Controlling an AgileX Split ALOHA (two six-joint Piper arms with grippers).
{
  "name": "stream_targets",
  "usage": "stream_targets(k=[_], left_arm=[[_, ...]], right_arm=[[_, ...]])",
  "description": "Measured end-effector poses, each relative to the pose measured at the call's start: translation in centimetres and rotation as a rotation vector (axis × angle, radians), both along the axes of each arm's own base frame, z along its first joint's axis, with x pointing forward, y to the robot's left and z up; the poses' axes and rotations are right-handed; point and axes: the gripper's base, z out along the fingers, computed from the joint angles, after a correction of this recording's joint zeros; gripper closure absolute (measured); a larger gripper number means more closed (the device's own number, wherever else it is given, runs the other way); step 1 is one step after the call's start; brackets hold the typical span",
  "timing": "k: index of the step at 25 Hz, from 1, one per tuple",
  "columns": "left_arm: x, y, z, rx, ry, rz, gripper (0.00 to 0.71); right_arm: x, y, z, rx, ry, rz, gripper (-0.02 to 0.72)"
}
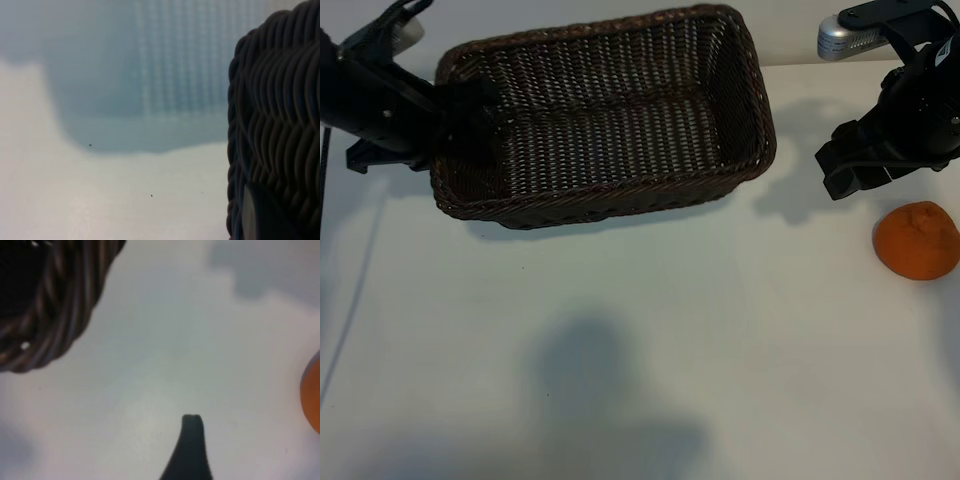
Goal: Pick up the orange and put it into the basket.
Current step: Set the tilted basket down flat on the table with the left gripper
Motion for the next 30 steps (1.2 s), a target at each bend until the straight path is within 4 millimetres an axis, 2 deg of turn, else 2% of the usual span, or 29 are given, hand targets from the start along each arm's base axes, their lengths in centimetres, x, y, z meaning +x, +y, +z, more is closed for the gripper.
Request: stream_targets(k=[9,17,23,30], left_arm=[[2.7,-0.7,-0.2,0.018,0.009,-0.069,0.56],[4.4,-4.5,-2.1,0.034,0.034,-0.159,0.56],[5.3,-5.3,-3.2,0.034,0.047,-0.161,0.561],[5.6,-6.4,-5.0,0.045,0.064,-0.178,0.561]], right_arm=[[0.0,0.0,0.0,0.0,-0.002,0.0,0.109],[0.0,0.0,0.0,-0.001,-0.002,0.0,0.109],[0.0,0.0,0.0,-0.001,-0.002,0.0,0.109],[0.0,0.0,0.0,-0.002,-0.002,0.0,0.109]])
